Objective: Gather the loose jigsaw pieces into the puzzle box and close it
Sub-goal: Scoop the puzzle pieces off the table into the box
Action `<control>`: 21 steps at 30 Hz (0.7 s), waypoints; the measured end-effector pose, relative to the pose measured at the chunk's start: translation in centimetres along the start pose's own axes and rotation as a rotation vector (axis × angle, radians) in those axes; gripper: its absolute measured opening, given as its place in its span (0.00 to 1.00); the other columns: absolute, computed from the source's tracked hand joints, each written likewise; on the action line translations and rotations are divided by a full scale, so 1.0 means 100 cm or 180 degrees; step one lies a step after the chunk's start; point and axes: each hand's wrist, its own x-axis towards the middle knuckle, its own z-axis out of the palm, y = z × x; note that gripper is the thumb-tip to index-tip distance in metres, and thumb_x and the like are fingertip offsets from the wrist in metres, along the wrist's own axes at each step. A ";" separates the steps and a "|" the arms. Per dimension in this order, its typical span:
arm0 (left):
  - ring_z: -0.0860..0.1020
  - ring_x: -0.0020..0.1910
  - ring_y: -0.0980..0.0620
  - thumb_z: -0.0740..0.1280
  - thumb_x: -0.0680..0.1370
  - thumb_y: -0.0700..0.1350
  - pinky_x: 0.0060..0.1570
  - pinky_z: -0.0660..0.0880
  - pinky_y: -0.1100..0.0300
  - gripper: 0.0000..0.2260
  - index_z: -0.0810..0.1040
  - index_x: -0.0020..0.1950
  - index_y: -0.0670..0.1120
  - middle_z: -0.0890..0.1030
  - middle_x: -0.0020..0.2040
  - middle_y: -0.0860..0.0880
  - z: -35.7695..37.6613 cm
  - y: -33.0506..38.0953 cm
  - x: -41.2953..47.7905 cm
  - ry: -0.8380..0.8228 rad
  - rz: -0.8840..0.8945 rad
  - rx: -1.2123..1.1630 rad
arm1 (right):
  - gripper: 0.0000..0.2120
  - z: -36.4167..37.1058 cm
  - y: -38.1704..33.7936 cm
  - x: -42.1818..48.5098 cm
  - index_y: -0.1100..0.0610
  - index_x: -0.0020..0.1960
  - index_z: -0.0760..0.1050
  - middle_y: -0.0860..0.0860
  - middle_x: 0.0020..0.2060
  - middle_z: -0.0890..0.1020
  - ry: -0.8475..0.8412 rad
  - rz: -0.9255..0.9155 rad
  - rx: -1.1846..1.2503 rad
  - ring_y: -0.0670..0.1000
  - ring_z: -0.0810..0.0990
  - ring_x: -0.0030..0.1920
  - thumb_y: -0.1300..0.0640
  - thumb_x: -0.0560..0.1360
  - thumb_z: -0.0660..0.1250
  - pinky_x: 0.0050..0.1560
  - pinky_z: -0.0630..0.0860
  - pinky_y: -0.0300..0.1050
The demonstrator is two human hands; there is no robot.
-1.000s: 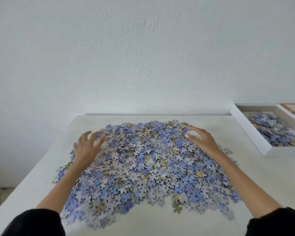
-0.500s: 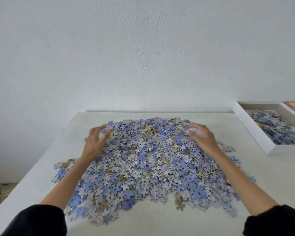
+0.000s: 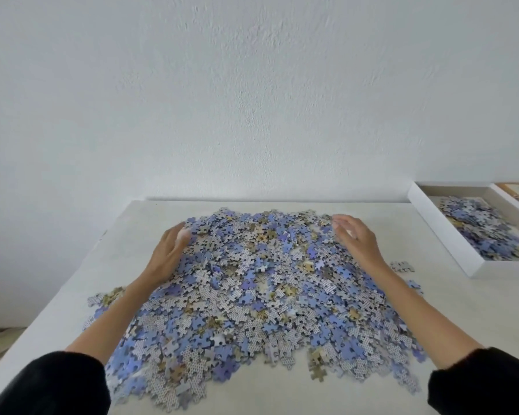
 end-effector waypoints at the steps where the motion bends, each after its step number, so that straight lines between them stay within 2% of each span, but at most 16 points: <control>1: 0.63 0.70 0.43 0.49 0.75 0.66 0.65 0.62 0.43 0.34 0.60 0.74 0.45 0.62 0.73 0.43 -0.005 -0.003 0.003 0.0135 -0.0039 -0.0083 | 0.15 -0.001 0.001 0.008 0.53 0.62 0.72 0.52 0.61 0.75 0.0098 -0.0005 0.0019 0.48 0.73 0.61 0.50 0.77 0.61 0.63 0.68 0.49; 4: 0.63 0.70 0.43 0.51 0.81 0.55 0.66 0.60 0.45 0.23 0.62 0.73 0.44 0.63 0.72 0.42 -0.019 -0.014 0.022 0.0377 -0.0124 -0.0180 | 0.16 -0.004 0.006 0.035 0.52 0.63 0.72 0.50 0.64 0.73 -0.0167 0.0140 -0.0069 0.50 0.69 0.65 0.48 0.77 0.60 0.62 0.64 0.45; 6: 0.61 0.71 0.44 0.51 0.81 0.53 0.68 0.58 0.46 0.23 0.61 0.73 0.44 0.62 0.73 0.43 -0.023 -0.023 0.036 0.0292 -0.0278 -0.0172 | 0.19 -0.002 0.009 0.050 0.51 0.66 0.70 0.50 0.66 0.71 -0.0395 0.0293 -0.0070 0.51 0.67 0.67 0.46 0.77 0.59 0.63 0.62 0.45; 11: 0.59 0.73 0.46 0.49 0.80 0.56 0.70 0.54 0.47 0.25 0.60 0.74 0.47 0.61 0.74 0.45 -0.011 -0.026 0.061 -0.0094 -0.0314 -0.0215 | 0.24 0.018 0.011 0.072 0.51 0.70 0.64 0.49 0.70 0.66 -0.0803 0.0489 0.0070 0.50 0.63 0.70 0.43 0.77 0.56 0.65 0.57 0.44; 14: 0.60 0.73 0.47 0.49 0.80 0.57 0.68 0.54 0.54 0.24 0.61 0.74 0.49 0.62 0.74 0.47 -0.002 -0.014 0.074 -0.0269 -0.0229 -0.0383 | 0.26 0.032 0.007 0.078 0.51 0.72 0.62 0.48 0.71 0.64 -0.0918 0.0436 0.0124 0.49 0.61 0.71 0.42 0.77 0.54 0.68 0.55 0.46; 16: 0.61 0.72 0.48 0.50 0.79 0.63 0.65 0.54 0.58 0.26 0.64 0.72 0.51 0.64 0.73 0.48 0.002 -0.005 0.080 -0.0391 -0.0197 -0.0561 | 0.26 0.039 0.003 0.082 0.50 0.72 0.61 0.48 0.71 0.64 -0.0967 0.0370 0.0120 0.49 0.60 0.71 0.42 0.77 0.54 0.69 0.54 0.48; 18: 0.66 0.69 0.46 0.51 0.73 0.71 0.67 0.58 0.54 0.33 0.69 0.69 0.53 0.69 0.70 0.48 0.008 0.003 0.083 -0.0471 -0.0173 -0.0641 | 0.23 0.046 0.003 0.086 0.50 0.71 0.63 0.48 0.71 0.64 -0.1025 0.0264 -0.0036 0.49 0.60 0.71 0.44 0.78 0.55 0.71 0.54 0.51; 20: 0.71 0.66 0.42 0.52 0.71 0.73 0.66 0.64 0.46 0.33 0.73 0.65 0.54 0.74 0.66 0.48 0.015 0.006 0.082 -0.0563 0.0027 -0.0546 | 0.20 0.051 0.006 0.087 0.48 0.68 0.67 0.48 0.70 0.66 -0.1111 0.0037 -0.0331 0.48 0.61 0.71 0.46 0.78 0.56 0.71 0.54 0.53; 21: 0.71 0.66 0.44 0.52 0.71 0.73 0.66 0.64 0.48 0.32 0.75 0.64 0.55 0.75 0.65 0.49 0.017 0.005 0.081 -0.0623 0.0200 -0.0477 | 0.18 0.052 0.008 0.087 0.47 0.67 0.69 0.47 0.69 0.68 -0.1169 -0.0092 -0.0421 0.48 0.62 0.70 0.46 0.78 0.57 0.71 0.56 0.55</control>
